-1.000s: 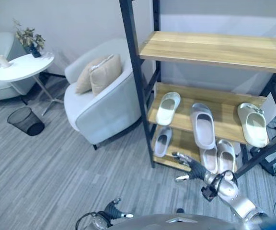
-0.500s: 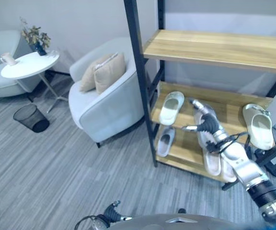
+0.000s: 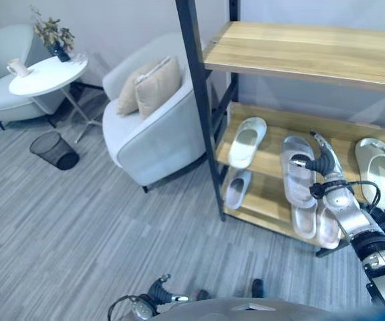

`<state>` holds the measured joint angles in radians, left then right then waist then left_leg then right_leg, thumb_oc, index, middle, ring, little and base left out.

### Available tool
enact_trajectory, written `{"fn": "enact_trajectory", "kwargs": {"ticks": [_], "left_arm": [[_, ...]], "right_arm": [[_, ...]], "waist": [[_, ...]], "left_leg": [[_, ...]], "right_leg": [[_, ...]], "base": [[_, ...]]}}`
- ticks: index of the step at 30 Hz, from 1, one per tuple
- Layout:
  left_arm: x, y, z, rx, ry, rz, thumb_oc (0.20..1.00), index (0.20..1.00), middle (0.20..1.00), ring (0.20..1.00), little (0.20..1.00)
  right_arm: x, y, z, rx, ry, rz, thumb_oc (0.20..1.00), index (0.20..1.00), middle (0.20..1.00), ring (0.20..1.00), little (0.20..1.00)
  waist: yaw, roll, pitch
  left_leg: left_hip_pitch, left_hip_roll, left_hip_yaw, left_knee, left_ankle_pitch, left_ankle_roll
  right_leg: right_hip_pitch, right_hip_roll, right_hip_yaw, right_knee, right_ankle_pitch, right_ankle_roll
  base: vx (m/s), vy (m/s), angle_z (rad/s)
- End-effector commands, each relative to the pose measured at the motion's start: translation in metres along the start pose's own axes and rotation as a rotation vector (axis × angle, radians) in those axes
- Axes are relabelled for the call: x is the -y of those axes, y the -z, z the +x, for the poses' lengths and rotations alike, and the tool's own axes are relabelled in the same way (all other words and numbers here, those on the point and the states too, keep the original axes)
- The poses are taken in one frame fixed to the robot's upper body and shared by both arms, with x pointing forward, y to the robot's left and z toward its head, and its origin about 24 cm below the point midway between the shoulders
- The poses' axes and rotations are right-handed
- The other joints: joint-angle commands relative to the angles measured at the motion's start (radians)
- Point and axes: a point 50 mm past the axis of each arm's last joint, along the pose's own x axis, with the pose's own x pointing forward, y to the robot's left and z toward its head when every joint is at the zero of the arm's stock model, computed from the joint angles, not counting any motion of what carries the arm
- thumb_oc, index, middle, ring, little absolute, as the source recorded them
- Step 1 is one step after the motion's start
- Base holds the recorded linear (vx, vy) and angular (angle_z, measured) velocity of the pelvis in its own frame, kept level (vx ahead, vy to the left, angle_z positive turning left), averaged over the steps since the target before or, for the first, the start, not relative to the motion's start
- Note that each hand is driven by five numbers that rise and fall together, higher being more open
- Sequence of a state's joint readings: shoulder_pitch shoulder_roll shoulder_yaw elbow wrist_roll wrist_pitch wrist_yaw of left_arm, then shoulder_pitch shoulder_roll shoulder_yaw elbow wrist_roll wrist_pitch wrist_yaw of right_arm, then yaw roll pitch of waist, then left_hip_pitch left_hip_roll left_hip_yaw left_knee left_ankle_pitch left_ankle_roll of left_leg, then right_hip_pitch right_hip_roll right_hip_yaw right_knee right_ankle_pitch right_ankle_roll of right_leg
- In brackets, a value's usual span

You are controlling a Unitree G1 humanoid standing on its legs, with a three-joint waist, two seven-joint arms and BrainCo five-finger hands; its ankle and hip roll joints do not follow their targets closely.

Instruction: Arrange the slippers neatly on the shoe rack.

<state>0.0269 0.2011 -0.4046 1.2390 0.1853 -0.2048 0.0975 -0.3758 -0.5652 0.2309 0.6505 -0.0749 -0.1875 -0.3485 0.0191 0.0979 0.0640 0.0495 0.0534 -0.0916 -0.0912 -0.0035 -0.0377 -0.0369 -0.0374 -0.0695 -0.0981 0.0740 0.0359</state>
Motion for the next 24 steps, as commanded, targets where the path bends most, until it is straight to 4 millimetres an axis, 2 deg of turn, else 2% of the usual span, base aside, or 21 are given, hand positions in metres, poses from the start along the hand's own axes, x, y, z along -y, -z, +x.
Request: {"fn": "enact_trajectory", "kwargs": {"ticks": [1, 6, 13, 22, 23, 24], "left_arm": [[-0.003, 0.004, 0.001, -0.031, -0.003, 0.066, 1.0, 1.0, 1.0, 1.0, 1.0], [-0.001, -0.008, 0.004, -0.001, -0.018, 0.031, 1.0, 1.0, 1.0, 1.0, 1.0], [-0.005, -0.014, 0.006, 0.021, -0.052, 0.004, 1.0, 1.0, 1.0, 1.0, 1.0], [-0.012, 0.005, 0.001, -0.048, -0.09, -0.021, 1.0, 1.0, 1.0, 1.0, 1.0], [-0.013, 0.005, 0.001, -0.049, -0.094, -0.023, 1.0, 1.0, 1.0, 1.0, 1.0], [-0.013, 0.005, 0.001, -0.048, -0.096, -0.02, 1.0, 1.0, 1.0, 1.0, 1.0]], "right_arm": [[0.015, -0.02, 0.021, 0.028, 0.109, 0.118, 1.0, 1.0, 1.0, 1.0, 1.0], [0.009, -0.011, 0.02, -0.039, 0.14, 0.125, 1.0, 1.0, 1.0, 1.0, 1.0], [0.003, -0.007, 0.028, -0.11, 0.14, 0.139, 1.0, 1.0, 1.0, 1.0, 1.0], [0.013, -0.015, 0.048, -0.155, 0.142, 0.141, 1.0, 1.0, 1.0, 1.0, 1.0], [0.013, -0.015, 0.049, -0.16, 0.143, 0.143, 0.922, 0.922, 0.922, 0.922, 0.922], [0.014, -0.013, 0.048, -0.171, 0.149, 0.145, 0.2, 0.2, 0.2, 0.2, 0.2]], "waist": [[0.018, -0.075, 0.004], [0.018, -0.055, 0.013], [0.03, -0.048, 0.023], [0.064, -0.068, 0.04], [0.065, -0.069, 0.042], [0.066, -0.071, 0.044]], "left_leg": [[-0.06, -0.024, -0.027, 0.004, -0.005, -0.027], [-0.107, -0.029, -0.019, 0.004, 0.008, -0.031], [-0.132, -0.034, -0.017, 0.004, 0.014, -0.033], [-0.159, -0.033, -0.029, 0.004, 0.023, -0.038], [-0.162, -0.033, -0.031, 0.004, 0.024, -0.039], [-0.164, -0.033, -0.033, 0.004, 0.026, -0.04]], "right_leg": [[0.044, -0.069, -0.014, 0.011, -0.096, 0.086], [-0.007, -0.07, -0.003, 0.011, -0.087, 0.088], [-0.031, -0.071, 0.0, 0.011, -0.083, 0.091], [-0.051, -0.07, -0.012, 0.011, -0.079, 0.092], [-0.052, -0.07, -0.014, 0.011, -0.079, 0.092], [-0.053, -0.07, -0.015, 0.011, -0.079, 0.092]], "base": [[0.0, -0.004, -0.07], [0.04, -0.017, -0.02], [0.01, -0.006, -0.02], [0.01, -0.002, 0.03], [0.0, 0.003, 0.08], [0.0, -0.001, 0.05]]}}
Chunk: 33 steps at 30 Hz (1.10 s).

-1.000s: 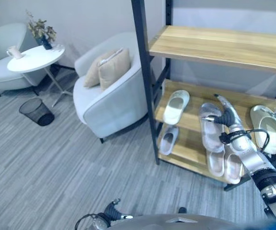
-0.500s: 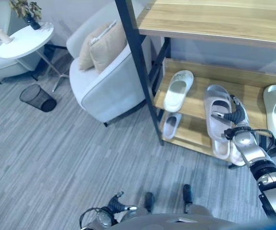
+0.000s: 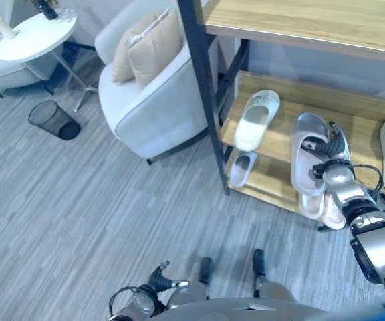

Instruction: Arrange the slippers neatly on the shoe rack.

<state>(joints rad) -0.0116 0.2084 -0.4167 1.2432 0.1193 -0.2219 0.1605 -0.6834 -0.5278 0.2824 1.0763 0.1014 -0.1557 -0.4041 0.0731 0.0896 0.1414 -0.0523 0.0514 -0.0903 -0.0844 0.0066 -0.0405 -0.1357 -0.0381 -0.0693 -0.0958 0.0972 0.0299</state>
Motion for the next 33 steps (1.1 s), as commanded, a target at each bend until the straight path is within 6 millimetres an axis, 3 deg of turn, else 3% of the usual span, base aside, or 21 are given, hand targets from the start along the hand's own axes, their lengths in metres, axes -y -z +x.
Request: {"fn": "enact_trajectory", "kwargs": {"ticks": [1, 6, 10, 11, 15, 19, 24, 27, 28, 29, 31, 32, 33], "left_arm": [[-0.001, 0.016, -0.003, -0.081, -0.006, 0.031, 1.0, 1.0, 1.0, 1.0, 1.0], [-0.006, 0.009, 0.0, -0.066, -0.035, 0.019, 1.0, 1.0, 1.0, 1.0, 1.0], [-0.006, 0.016, -0.002, -0.098, -0.046, 0.003, 1.0, 1.0, 1.0, 1.0, 1.0], [-0.005, 0.022, -0.004, -0.12, -0.043, -0.001, 1.0, 1.0, 1.0, 1.0, 1.0], [-0.004, 0.035, -0.009, -0.153, -0.022, 0.003, 1.0, 1.0, 1.0, 1.0, 1.0], [-0.014, 0.035, -0.008, -0.146, -0.043, -0.013, 1.0, 1.0, 1.0, 1.0, 1.0], [-0.031, 0.036, -0.008, -0.135, -0.103, -0.086, 1.0, 1.0, 1.0, 1.0, 1.0], [-0.037, 0.032, -0.007, -0.116, -0.118, -0.08, 1.0, 1.0, 1.0, 1.0, 1.0], [-0.039, 0.027, -0.005, -0.099, -0.127, -0.08, 1.0, 1.0, 1.0, 1.0, 1.0], [-0.039, 0.028, -0.005, -0.1, -0.132, -0.089, 1.0, 1.0, 1.0, 1.0, 1.0], [-0.039, 0.03, -0.006, -0.11, -0.134, -0.106, 1.0, 1.0, 1.0, 1.0, 1.0], [-0.034, 0.037, -0.007, -0.161, -0.123, -0.106, 1.0, 1.0, 1.0, 1.0, 1.0], [-0.032, 0.042, -0.009, -0.187, -0.117, -0.101, 1.0, 1.0, 1.0, 1.0, 1.0]], "right_arm": [[-0.001, -0.013, 0.004, 0.029, 0.008, 0.058, 0.2, 0.2, 0.2, 0.2, 0.2], [-0.007, 0.001, -0.003, -0.007, 0.018, 0.067, 0.2, 0.2, 0.2, 0.2, 0.2], [-0.017, 0.024, -0.025, -0.017, 0.011, 0.093, 0.2, 0.2, 0.2, 0.2, 0.2], [-0.017, 0.04, -0.038, -0.031, 0.005, 0.079, 0.2, 0.2, 0.2, 0.2, 0.2], [-0.007, 0.073, -0.075, -0.015, -0.036, 0.003, 0.2, 0.2, 0.2, 0.2, 0.2], [-0.006, 0.095, -0.106, -0.046, -0.096, 0.0, 0.2, 0.2, 0.2, 0.2, 0.2], [-0.013, 0.108, -0.135, -0.058, -0.197, 0.0, 0.2, 0.2, 0.2, 0.2, 0.2], [-0.014, 0.115, -0.144, -0.071, -0.23, -0.02, 0.2, 0.2, 0.2, 0.2, 0.2], [-0.014, 0.117, -0.145, -0.076, -0.233, -0.023, 0.2, 0.2, 0.2, 0.2, 0.2], [-0.015, 0.118, -0.145, -0.084, -0.238, -0.022, 0.2, 0.2, 0.2, 0.2, 0.2], [-0.017, 0.115, -0.143, -0.076, -0.25, -0.026, 0.2, 0.2, 0.2, 0.2, 0.2], [-0.031, 0.103, -0.136, -0.042, -0.282, -0.011, 0.2, 0.2, 0.2, 0.2, 0.2], [-0.035, 0.098, -0.133, -0.033, -0.292, -0.001, 0.2, 0.2, 0.2, 0.2, 0.2]], "waist": [[0.012, -0.064, -0.033], [0.008, -0.069, -0.034], [-0.007, -0.072, -0.041], [-0.013, -0.073, -0.047], [-0.037, -0.073, -0.06], [-0.06, -0.063, -0.059], [-0.075, -0.065, -0.045], [-0.085, -0.082, -0.003], [-0.098, -0.1, 0.027], [-0.1, -0.105, 0.034], [-0.092, -0.105, 0.037], [-0.056, -0.116, 0.051], [-0.048, -0.118, 0.052]], "left_leg": [[-0.062, -0.032, -0.036, -0.003, 0.016, -0.037], [-0.045, -0.029, -0.044, -0.003, 0.008, -0.037], [-0.007, -0.022, -0.035, -0.003, -0.011, -0.032], [0.01, -0.018, -0.032, -0.003, -0.019, -0.031], [0.067, -0.009, -0.043, -0.003, -0.038, -0.027], [0.109, 0.008, -0.06, -0.003, -0.035, -0.034], [0.118, 0.036, -0.089, 0.013, -0.015, -0.06], [0.034, 0.04, -0.069, 0.138, -0.021, -0.074], [-0.053, 0.045, 0.015, 0.24, -0.015, -0.078], [-0.09, 0.053, 0.053, 0.259, -0.003, -0.077], [-0.129, 0.059, 0.075, 0.244, 0.02, -0.073], [-0.222, 0.044, 0.034, 0.146, 0.078, -0.074], [-0.238, 0.038, 0.025, 0.097, 0.084, -0.079]], "right_leg": [[0.046, -0.069, -0.017, 0.009, -0.102, 0.097], [0.07, -0.069, -0.028, 0.009, -0.112, 0.095], [0.104, -0.066, -0.02, 0.009, -0.123, 0.093], [0.122, -0.066, -0.019, 0.009, -0.131, 0.091], [0.18, -0.064, -0.018, 0.01, -0.153, 0.082], [0.191, -0.06, -0.032, 0.091, -0.194, 0.063], [0.201, -0.035, -0.059, 0.147, -0.239, 0.04], [0.198, -0.037, -0.079, 0.172, -0.26, 0.019], [0.206, -0.049, -0.11, 0.172, -0.269, 0.008], [0.21, -0.05, -0.119, 0.17, -0.272, 0.007], [0.208, -0.048, -0.121, 0.169, -0.27, 0.009], [0.218, -0.039, -0.095, 0.152, -0.273, 0.018], [0.233, -0.04, -0.081, 0.142, -0.278, 0.027]], "base": [[0.0, 0.0, 0.0], [0.0, -0.001, 0.01], [0.02, -0.012, 0.03], [0.04, -0.037, 0.0], [0.04, -0.069, 0.03], [0.0, -0.106, 0.15], [-0.02, -0.138, 0.06], [-0.14, -0.116, 0.47], [-0.14, -0.062, 0.6], [-0.06, -0.022, 0.5], [0.1, 0.044, 0.94], [0.22, 0.112, 0.64], [0.32, 0.191, -0.21]]}}
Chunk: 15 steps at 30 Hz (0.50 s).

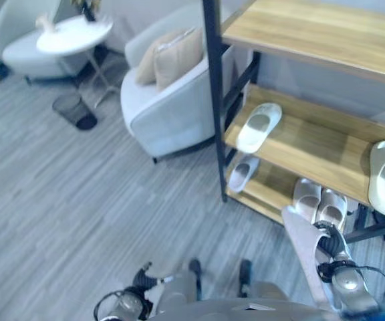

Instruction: Arrange the slippers neatly on the shoe rack.

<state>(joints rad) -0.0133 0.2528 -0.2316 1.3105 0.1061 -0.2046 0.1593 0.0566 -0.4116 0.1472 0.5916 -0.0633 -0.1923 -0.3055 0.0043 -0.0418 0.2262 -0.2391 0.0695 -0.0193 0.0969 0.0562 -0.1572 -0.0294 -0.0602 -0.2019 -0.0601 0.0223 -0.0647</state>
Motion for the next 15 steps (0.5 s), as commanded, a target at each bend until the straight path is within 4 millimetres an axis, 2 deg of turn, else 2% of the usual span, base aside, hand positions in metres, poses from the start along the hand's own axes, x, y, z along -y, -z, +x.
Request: {"fn": "enact_trajectory", "kwargs": {"ticks": [1, 3, 4, 5, 6, 7, 8, 9, 11, 15], "left_arm": [[0.001, 0.026, -0.006, -0.104, 0.015, 0.032, 1.0, 1.0, 1.0, 1.0, 1.0], [0.0, 0.039, -0.011, -0.152, 0.004, 0.02, 1.0, 1.0, 1.0, 1.0, 1.0], [-0.003, 0.042, -0.011, -0.164, 0.005, 0.059, 1.0, 1.0, 1.0, 1.0, 1.0], [-0.003, 0.042, -0.011, -0.164, 0.005, 0.06, 1.0, 1.0, 1.0, 1.0, 1.0], [-0.016, 0.033, -0.007, -0.122, -0.035, 0.073, 1.0, 1.0, 1.0, 1.0, 1.0], [-0.021, 0.028, -0.005, -0.103, -0.052, 0.064, 1.0, 1.0, 1.0, 1.0, 1.0], [-0.033, 0.01, 0.001, -0.034, -0.1, 0.041, 1.0, 1.0, 1.0, 1.0, 1.0], [-0.033, 0.01, 0.001, -0.034, -0.1, 0.041, 1.0, 1.0, 1.0, 1.0, 1.0], [-0.046, -0.013, 0.006, 0.053, -0.151, 0.054, 1.0, 1.0, 1.0, 1.0, 1.0], [-0.05, -0.03, 0.008, 0.119, -0.159, 0.104, 1.0, 1.0, 1.0, 1.0, 1.0]], "right_arm": [[-0.002, -0.031, 0.007, 0.155, -0.023, 0.005, 0.2, 0.2, 0.2, 0.2, 0.2], [-0.009, -0.033, 0.005, 0.168, -0.06, -0.01, 0.2, 0.2, 0.2, 0.2, 0.2], [-0.014, -0.039, 0.006, 0.188, -0.09, -0.024, 0.2, 0.2, 0.2, 0.2, 0.2], [-0.014, -0.039, 0.006, 0.188, -0.09, -0.023, 0.2, 0.2, 0.2, 0.2, 0.2], [-0.018, -0.057, 0.009, 0.254, -0.118, -0.012, 0.2, 0.2, 0.2, 0.2, 0.2], [-0.021, -0.059, 0.01, 0.261, -0.126, -0.008, 0.2, 0.2, 0.2, 0.2, 0.2], [-0.026, -0.065, 0.012, 0.274, -0.147, -0.008, 0.2, 0.2, 0.2, 0.2, 0.2], [-0.026, -0.065, 0.012, 0.275, -0.147, -0.008, 0.2, 0.2, 0.2, 0.2, 0.2], [-0.03, -0.071, 0.015, 0.283, -0.155, -0.002, 0.2, 0.2, 0.2, 0.2, 0.2], [-0.033, -0.066, 0.013, 0.27, -0.173, -0.013, 0.2, 0.2, 0.2, 0.2, 0.2]], "waist": [[0.025, 0.024, -0.048], [0.033, 0.031, -0.065], [0.034, 0.022, -0.081], [0.036, 0.021, -0.082], [0.043, 0.006, -0.098], [0.048, 0.001, -0.1], [0.059, -0.006, -0.101], [0.06, -0.007, -0.101], [0.065, -0.011, -0.102], [0.057, -0.012, -0.102]], "left_leg": [[-0.018, 0.029, -0.061, -0.146, 0.036, 0.045], [0.009, 0.028, -0.079, -0.153, 0.074, 0.047], [-0.001, 0.01, -0.058, -0.107, 0.069, 0.057], [-0.002, 0.009, -0.056, -0.105, 0.067, 0.058], [-0.017, -0.012, -0.014, -0.019, 0.016, 0.076], [-0.025, -0.016, -0.003, 0.005, -0.001, 0.082], [-0.042, -0.024, 0.014, 0.045, -0.032, 0.095], [-0.043, -0.024, 0.015, 0.047, -0.034, 0.095], [-0.053, -0.037, 0.028, 0.063, -0.063, 0.111], [-0.055, -0.07, 0.032, 0.09, -0.11, 0.14]], "right_leg": [[0.132, -0.01, 0.071, 0.108, -0.215, 0.129], [0.151, -0.016, 0.103, 0.108, -0.22, 0.139], [0.173, -0.051, 0.113, 0.093, -0.212, 0.156], [0.172, -0.053, 0.114, 0.092, -0.211, 0.156], [0.158, -0.104, 0.157, 0.081, -0.181, 0.187], [0.152, -0.115, 0.169, 0.075, -0.176, 0.193], [0.136, -0.139, 0.185, 0.063, -0.156, 0.208], [0.135, -0.139, 0.186, 0.063, -0.156, 0.208], [0.102, -0.163, 0.207, 0.064, -0.124, 0.225], [0.069, -0.189, 0.217, 0.11, -0.101, 0.241]], "base": [[0.24, 0.177, -0.25], [0.3, 0.247, -1.09], [0.27, 0.239, -1.13], [0.38, 0.374, -0.67], [0.24, 0.276, -0.47], [0.3, 0.368, -0.82], [0.1, 0.15, -1.11], [0.1, 0.168, -0.8], [0.11, 0.187, -0.2], [0.12, 0.185, -0.21]]}}
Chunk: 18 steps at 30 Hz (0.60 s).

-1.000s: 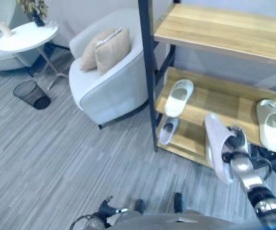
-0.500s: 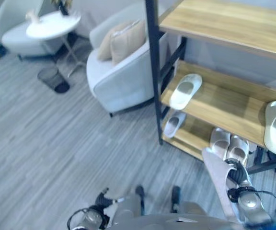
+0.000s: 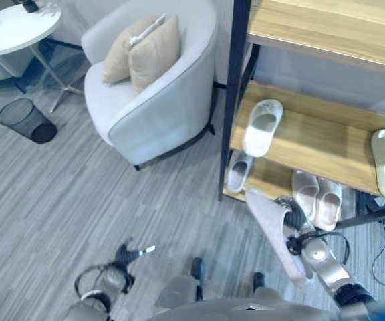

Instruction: Arrange the slippers neatly on the shoe rack.

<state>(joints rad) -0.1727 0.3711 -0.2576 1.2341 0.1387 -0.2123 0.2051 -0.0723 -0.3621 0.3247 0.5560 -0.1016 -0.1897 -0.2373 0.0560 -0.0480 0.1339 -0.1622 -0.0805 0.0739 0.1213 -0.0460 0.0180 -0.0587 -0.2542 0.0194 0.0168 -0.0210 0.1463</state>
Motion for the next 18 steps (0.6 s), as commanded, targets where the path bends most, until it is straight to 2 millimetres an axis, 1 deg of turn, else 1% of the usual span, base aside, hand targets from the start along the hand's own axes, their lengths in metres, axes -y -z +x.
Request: {"fn": "enact_trajectory", "kwargs": {"ticks": [1, 2, 3, 4, 5, 6, 7, 8, 9, 10, 11, 13, 14, 15, 18], "left_arm": [[0.016, 0.034, -0.016, -0.08, 0.032, 0.028, 1.0, 1.0, 1.0, 1.0, 1.0], [0.014, 0.031, -0.015, -0.069, 0.029, 0.033, 1.0, 1.0, 1.0, 1.0, 1.0], [0.013, 0.028, -0.014, -0.06, 0.02, 0.028, 1.0, 1.0, 1.0, 1.0, 1.0], [0.012, 0.027, -0.013, -0.054, 0.015, 0.023, 1.0, 1.0, 1.0, 1.0, 1.0], [0.01, 0.023, -0.011, -0.039, 0.011, 0.036, 1.0, 1.0, 1.0, 1.0, 1.0], [0.009, 0.018, -0.01, -0.019, 0.007, 0.042, 1.0, 1.0, 1.0, 1.0, 1.0], [0.01, 0.018, -0.01, -0.016, 0.006, 0.047, 1.0, 1.0, 1.0, 1.0, 1.0], [0.009, 0.017, -0.009, -0.017, -0.002, 0.028, 1.0, 1.0, 1.0, 1.0, 1.0], [0.005, 0.013, -0.008, 0.006, -0.011, 0.038, 1.0, 1.0, 1.0, 1.0, 1.0], [0.003, 0.0, -0.004, 0.056, -0.028, 0.039, 1.0, 1.0, 1.0, 1.0, 1.0], [0.001, -0.011, -0.001, 0.092, -0.041, 0.019, 1.0, 1.0, 1.0, 1.0, 1.0], [0.003, -0.023, 0.001, 0.133, -0.038, 0.004, 1.0, 1.0, 1.0, 1.0, 1.0], [0.003, -0.036, 0.002, 0.176, -0.04, -0.024, 1.0, 1.0, 1.0, 1.0, 1.0], [0.003, -0.036, 0.002, 0.176, -0.04, -0.024, 1.0, 1.0, 1.0, 1.0, 1.0], [-0.002, -0.052, 0.005, 0.227, -0.069, -0.056, 1.0, 1.0, 1.0, 1.0, 1.0]], "right_arm": [[0.015, -0.007, -0.002, 0.063, 0.045, 0.011, 0.2, 0.2, 0.2, 0.2, 0.2], [0.012, 0.001, -0.006, 0.031, 0.039, 0.023, 0.2, 0.2, 0.2, 0.2, 0.2], [0.012, 0.004, -0.006, 0.016, 0.04, 0.022, 0.2, 0.2, 0.2, 0.2, 0.2], [0.011, 0.005, -0.006, 0.011, 0.038, 0.022, 0.2, 0.2, 0.2, 0.2, 0.2], [0.011, 0.006, -0.007, 0.011, 0.043, 0.015, 0.2, 0.2, 0.2, 0.2, 0.2], [0.011, 0.007, -0.009, 0.012, 0.047, 0.003, 0.2, 0.2, 0.2, 0.2, 0.2], [0.011, 0.007, -0.009, 0.012, 0.05, 0.007, 0.2, 0.2, 0.2, 0.2, 0.2], [0.011, 0.008, -0.007, 0.003, 0.052, 0.01, 0.2, 0.2, 0.2, 0.2, 0.2], [0.014, 0.01, -0.007, -0.008, 0.06, -0.008, 0.2, 0.2, 0.2, 0.2, 0.2], [0.019, 0.007, -0.006, 0.018, 0.071, -0.037, 0.2, 0.2, 0.2, 0.2, 0.2], [0.027, 0.001, -0.001, 0.05, 0.083, -0.085, 0.2, 0.2, 0.2, 0.2, 0.2], [0.033, -0.004, 0.002, 0.069, 0.1, -0.107, 0.2, 0.2, 0.2, 0.2, 0.2], [0.043, -0.006, 0.005, 0.076, 0.138, -0.12, 0.2, 0.2, 0.2, 0.2, 0.2], [0.043, -0.006, 0.005, 0.076, 0.138, -0.12, 0.2, 0.2, 0.2, 0.2, 0.2], [0.054, -0.014, 0.012, 0.101, 0.182, -0.136, 0.2, 0.2, 0.2, 0.2, 0.2]], "waist": [[0.002, -0.004, -0.009], [-0.009, 0.001, -0.001], [-0.021, 0.001, 0.018], [-0.03, 0.009, 0.031], [-0.036, 0.019, 0.044], [-0.041, 0.025, 0.059], [-0.044, 0.022, 0.066], [-0.048, 0.014, 0.094], [-0.058, -0.001, 0.122], [-0.058, -0.011, 0.137], [-0.065, -0.005, 0.15], [-0.069, 0.008, 0.157], [-0.071, 0.023, 0.163], [-0.072, 0.023, 0.16], [-0.069, 0.03, 0.16]], "left_leg": [[-0.125, 0.073, -0.059, 0.066, -0.016, -0.026], [-0.099, 0.06, -0.062, 0.054, -0.029, -0.01], [-0.092, 0.052, -0.058, 0.062, -0.034, 0.0], [-0.088, 0.051, -0.059, 0.06, -0.033, 0.007], [-0.078, 0.053, -0.064, 0.059, -0.037, 0.009], [-0.059, 0.054, -0.07, 0.063, -0.053, 0.008], [-0.047, 0.056, -0.067, 0.065, -0.065, 0.003], [-0.042, 0.067, -0.059, 0.094, -0.088, -0.01], [-0.064, 0.077, -0.072, 0.174, -0.114, -0.026], [-0.112, 0.075, -0.094, 0.209, -0.122, -0.039], [-0.176, 0.091, -0.12, 0.224, -0.102, -0.056], [-0.227, 0.096, -0.144, 0.23, -0.084, -0.064], [-0.293, 0.101, -0.162, 0.244, -0.067, -0.071], [-0.298, 0.1, -0.163, 0.246, -0.067, -0.071], [-0.363, 0.102, -0.18, 0.278, -0.066, -0.078]], "right_leg": [[0.086, 0.002, -0.003, 0.06, -0.052, 0.03], [0.035, -0.001, 0.005, 0.159, -0.011, 0.03], [-0.002, -0.01, 0.012, 0.226, 0.062, 0.032], [-0.039, -0.004, 0.023, 0.28, 0.094, 0.026], [-0.061, 0.002, 0.023, 0.318, 0.091, 0.021], [-0.093, 0.004, 0.0, 0.299, 0.057, 0.008], [-0.104, 0.003, -0.026, 0.248, 0.037, 0.005], [-0.137, -0.01, -0.081, 0.126, 0.052, 0.02], [-0.142, -0.017, -0.054, 0.053, 0.056, 0.037], [-0.164, 0.002, -0.016, 0.074, 0.055, 0.031], [-0.227, 0.016, -0.014, 0.114, 0.051, 0.02], [-0.288, 0.027, -0.016, 0.176, 0.035, 0.008], [-0.367, 0.037, -0.022, 0.251, 0.008, -0.004], [-0.372, 0.037, -0.022, 0.254, 0.007, -0.005], [-0.443, 0.046, -0.015, 0.317, -0.02, -0.012]], "base": [[0.14, 0.228, -0.05], [0.08, 0.227, -0.05], [0.04, 0.229, -0.08], [-0.01, 0.153, 0.11], [0.08, 0.109, 0.12], [0.14, 0.024, -0.09], [0.16, -0.132, -0.3], [0.15, -0.341, -0.4], [0.07, -0.447, -0.13], [-0.08, -0.442, 0.03], [-0.21, -0.317, 0.55], [-0.19, -0.194, 1.08], [-0.12, -0.111, 0.86], [-0.11, -0.106, 0.51], [-0.05, -0.043, -0.13]]}}
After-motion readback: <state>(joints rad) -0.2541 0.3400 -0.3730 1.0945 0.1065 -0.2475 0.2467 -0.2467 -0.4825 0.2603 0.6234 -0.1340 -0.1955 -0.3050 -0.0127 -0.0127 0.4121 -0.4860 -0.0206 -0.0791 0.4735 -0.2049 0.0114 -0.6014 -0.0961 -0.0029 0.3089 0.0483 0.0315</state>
